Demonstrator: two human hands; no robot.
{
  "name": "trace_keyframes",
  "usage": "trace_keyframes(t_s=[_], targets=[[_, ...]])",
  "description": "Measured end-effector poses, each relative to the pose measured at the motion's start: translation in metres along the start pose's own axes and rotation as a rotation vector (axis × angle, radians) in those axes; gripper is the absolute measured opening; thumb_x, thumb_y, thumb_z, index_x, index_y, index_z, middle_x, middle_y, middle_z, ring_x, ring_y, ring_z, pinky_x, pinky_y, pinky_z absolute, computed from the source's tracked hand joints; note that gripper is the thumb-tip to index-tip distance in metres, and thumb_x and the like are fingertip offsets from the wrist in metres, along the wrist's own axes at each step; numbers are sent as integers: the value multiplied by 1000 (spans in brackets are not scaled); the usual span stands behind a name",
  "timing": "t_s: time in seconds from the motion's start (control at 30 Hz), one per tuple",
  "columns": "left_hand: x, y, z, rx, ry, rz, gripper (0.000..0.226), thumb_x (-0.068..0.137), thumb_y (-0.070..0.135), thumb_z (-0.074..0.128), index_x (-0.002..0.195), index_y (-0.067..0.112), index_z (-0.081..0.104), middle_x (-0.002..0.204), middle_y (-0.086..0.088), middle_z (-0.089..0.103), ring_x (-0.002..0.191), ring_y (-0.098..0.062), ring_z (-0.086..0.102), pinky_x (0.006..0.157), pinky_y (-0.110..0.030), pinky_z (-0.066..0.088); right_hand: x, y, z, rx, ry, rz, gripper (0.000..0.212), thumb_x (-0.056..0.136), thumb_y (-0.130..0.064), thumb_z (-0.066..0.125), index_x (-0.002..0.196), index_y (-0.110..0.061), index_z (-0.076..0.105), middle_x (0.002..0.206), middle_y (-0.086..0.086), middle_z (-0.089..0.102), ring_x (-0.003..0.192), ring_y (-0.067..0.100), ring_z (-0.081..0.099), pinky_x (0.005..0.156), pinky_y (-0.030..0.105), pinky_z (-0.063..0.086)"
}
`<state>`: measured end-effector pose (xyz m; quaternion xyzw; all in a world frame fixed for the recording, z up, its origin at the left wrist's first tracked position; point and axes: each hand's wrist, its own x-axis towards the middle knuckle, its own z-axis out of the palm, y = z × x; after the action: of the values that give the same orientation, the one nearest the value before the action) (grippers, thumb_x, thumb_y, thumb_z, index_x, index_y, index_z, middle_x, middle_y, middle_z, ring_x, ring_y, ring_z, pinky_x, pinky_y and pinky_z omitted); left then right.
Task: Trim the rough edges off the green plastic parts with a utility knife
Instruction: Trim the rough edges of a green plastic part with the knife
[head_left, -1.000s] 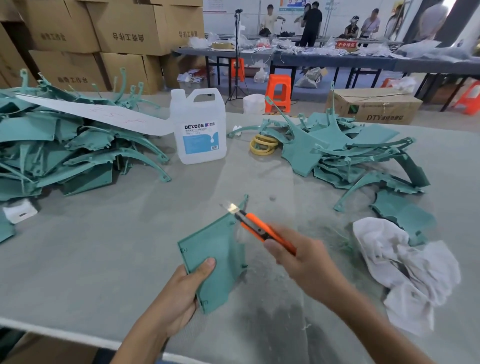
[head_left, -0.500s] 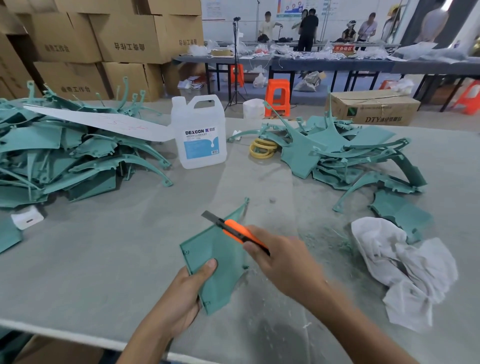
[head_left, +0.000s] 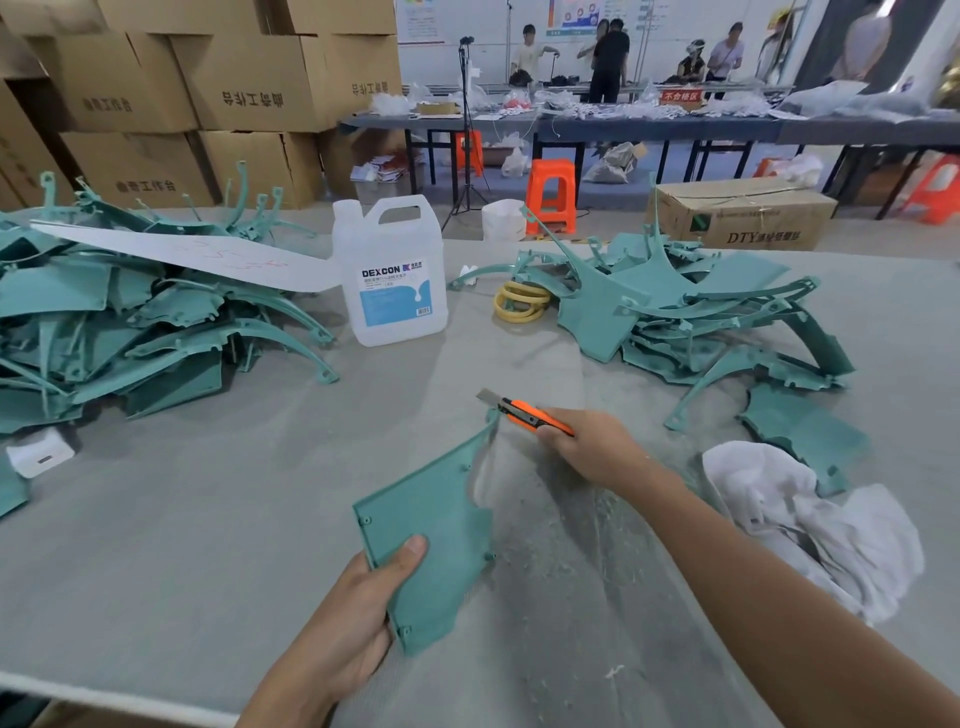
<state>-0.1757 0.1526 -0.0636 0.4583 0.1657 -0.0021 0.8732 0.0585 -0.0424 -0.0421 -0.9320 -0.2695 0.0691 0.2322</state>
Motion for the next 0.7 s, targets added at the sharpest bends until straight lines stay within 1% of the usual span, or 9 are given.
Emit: trace_keyframes(t_s=[0.1, 0.17, 0.23, 0.3, 0.37, 0.43, 0.57, 0.67, 0.7], targets=[[-1, 0, -1, -27, 12, 7, 29, 92, 15, 58, 115, 11, 75, 127, -22, 67, 112, -37, 68, 81, -38, 60, 13, 1, 3, -71, -4, 34, 22, 106, -36, 44, 97, -25, 61, 78, -4, 60, 79, 26, 60, 61, 33, 40], [-2, 1, -1, -43, 18, 10, 29, 92, 14, 58, 114, 8, 75, 127, -22, 67, 112, -37, 68, 80, -38, 60, 12, 0, 3, -64, -7, 44, 22, 106, -37, 44, 97, -25, 61, 78, -5, 59, 80, 25, 60, 61, 33, 41], [-2, -1, -2, -51, 34, 16, 30, 92, 14, 59, 116, 4, 74, 127, -22, 67, 112, -37, 68, 79, -38, 61, 2, -2, 2, -18, 13, 50, 21, 106, -37, 44, 103, -25, 60, 83, -2, 63, 80, 26, 62, 67, 35, 46], [-2, 0, -3, -47, 43, 17, 31, 92, 15, 60, 118, 4, 72, 127, -22, 67, 112, -37, 68, 79, -38, 61, -18, -8, 3, 107, 84, 33, 18, 107, -37, 45, 116, -29, 59, 84, -2, 66, 77, 22, 62, 68, 35, 48], [-2, 0, -3, -41, 39, 16, 29, 92, 17, 60, 116, 7, 74, 126, -21, 67, 112, -36, 68, 79, -38, 61, -42, -20, 5, 229, 140, -18, 20, 106, -37, 47, 122, -34, 58, 79, -5, 64, 71, 17, 60, 64, 33, 44], [-2, 0, -2, -25, 46, 12, 28, 92, 19, 60, 113, 11, 76, 125, -20, 68, 111, -34, 69, 79, -36, 60, -68, -34, 9, 309, 148, -78, 23, 105, -40, 49, 126, -40, 58, 75, -6, 64, 64, 10, 58, 60, 28, 42], [-1, -1, -4, -19, 43, 10, 28, 93, 21, 59, 114, 12, 75, 127, -19, 68, 112, -34, 68, 80, -36, 60, -107, -53, 21, 309, 91, -190, 31, 104, -46, 48, 135, -45, 54, 65, -13, 58, 56, 3, 54, 53, 17, 37], [0, -1, -5, -14, 44, 0, 28, 93, 21, 60, 114, 12, 76, 127, -19, 68, 112, -33, 68, 80, -36, 60, -103, -53, 23, 247, 116, -213, 32, 104, -45, 47, 135, -43, 55, 61, -15, 55, 55, 4, 52, 53, 19, 38], [0, -1, -5, -11, 47, -5, 27, 92, 20, 60, 113, 12, 76, 126, -19, 68, 111, -33, 69, 80, -36, 60, -94, -48, 20, 227, 150, -168, 31, 105, -44, 46, 134, -39, 57, 63, -11, 58, 56, 6, 53, 55, 25, 42]])
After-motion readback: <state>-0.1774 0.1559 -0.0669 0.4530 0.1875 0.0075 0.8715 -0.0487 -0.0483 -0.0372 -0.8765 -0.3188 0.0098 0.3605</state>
